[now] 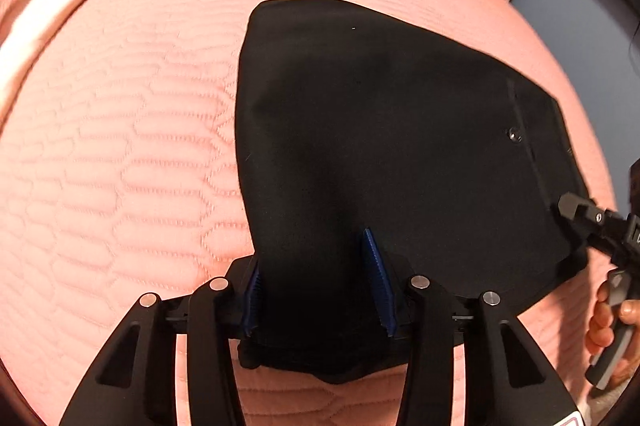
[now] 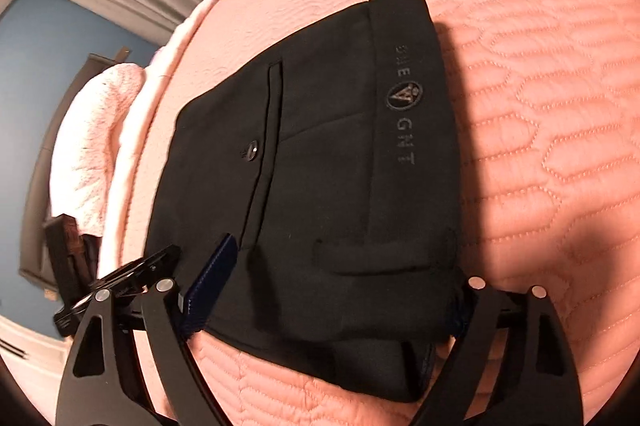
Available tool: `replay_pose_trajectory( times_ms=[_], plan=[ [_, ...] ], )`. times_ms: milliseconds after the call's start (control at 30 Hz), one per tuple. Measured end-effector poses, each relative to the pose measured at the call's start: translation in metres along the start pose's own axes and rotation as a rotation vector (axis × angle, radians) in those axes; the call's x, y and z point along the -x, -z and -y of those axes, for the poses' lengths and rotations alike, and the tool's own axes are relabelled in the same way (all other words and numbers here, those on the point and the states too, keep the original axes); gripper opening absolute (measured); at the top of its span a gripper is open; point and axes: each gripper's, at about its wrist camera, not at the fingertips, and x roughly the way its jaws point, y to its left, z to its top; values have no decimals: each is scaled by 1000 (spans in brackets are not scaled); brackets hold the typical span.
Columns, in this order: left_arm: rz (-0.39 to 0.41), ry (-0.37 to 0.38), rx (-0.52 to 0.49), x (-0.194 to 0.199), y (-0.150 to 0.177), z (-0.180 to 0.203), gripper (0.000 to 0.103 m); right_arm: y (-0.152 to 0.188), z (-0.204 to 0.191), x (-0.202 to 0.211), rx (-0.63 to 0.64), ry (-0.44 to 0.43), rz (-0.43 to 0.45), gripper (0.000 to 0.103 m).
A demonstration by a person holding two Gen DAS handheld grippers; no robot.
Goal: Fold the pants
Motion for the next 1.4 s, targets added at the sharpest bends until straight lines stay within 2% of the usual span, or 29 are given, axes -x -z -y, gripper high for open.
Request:
replay_pose_trajectory(
  times_ms=[33,67,100,133,233,367,433,500,567,600,633,667,767,833,867,933,967,1000,1067,1100,1133,1167,1200,1233,1300,1333,1400],
  plan=[
    [7,-13,-23,1,-2,5,30,0,-3,3,34,46,4,55],
    [11,-14,-35,3,-4,8,24,-2,-5,6,38,44,6,47],
    [16,-19,-46,5,-7,11,22,-5,-5,13,36,33,4,32],
    [27,-11,-49,10,-7,13,20,-7,-9,19,47,32,2,27],
    [63,27,-35,30,-4,16,17,-9,-27,45,128,39,4,23],
    [73,97,0,65,22,10,17,10,-39,78,175,13,0,22],
    [57,127,7,79,50,11,17,32,-38,94,175,-4,-21,22],
    [40,143,11,89,80,15,18,68,-31,108,175,-4,-52,22],
    [12,112,-3,90,114,25,19,109,-19,105,187,9,-101,23],
    [2,60,-24,86,127,31,23,125,-10,99,180,17,-138,28],
    [1,-21,-48,78,142,36,27,137,-1,91,172,43,-162,40],
    [7,-57,-50,77,146,37,37,148,13,94,149,57,-142,50],
    [54,-124,17,102,144,28,40,148,29,135,36,77,-54,54],
    [124,-219,-1,133,137,23,39,143,17,169,83,136,50,54],
    [162,-264,-48,150,129,29,39,140,1,183,144,151,94,52],
    [191,-290,-92,163,119,46,44,135,-26,194,219,138,132,50],
    [205,-271,-107,166,116,59,59,136,-45,188,270,107,116,50],
    [207,-240,-122,165,114,72,69,137,-58,177,312,103,102,50],
    [150,-215,-176,138,120,94,70,147,-68,138,407,175,24,48],
    [112,-247,-203,115,123,99,70,152,-63,112,440,238,-30,48],
    [54,-295,-218,90,132,93,70,158,-45,89,448,291,-72,43],
    [5,-308,-209,65,136,90,71,158,-38,90,423,264,-53,43],
    [39,-280,-165,69,138,86,71,154,-35,100,367,250,-38,37],
    [47,-274,-107,83,135,80,69,151,-37,114,331,255,-19,38],
    [102,-294,-92,106,134,76,69,151,-52,142,338,224,56,38],
    [115,-311,-90,109,133,75,69,154,-55,141,361,239,47,38],
    [46,-303,-96,85,132,72,70,162,-45,105,407,336,-58,36]
  ],
)
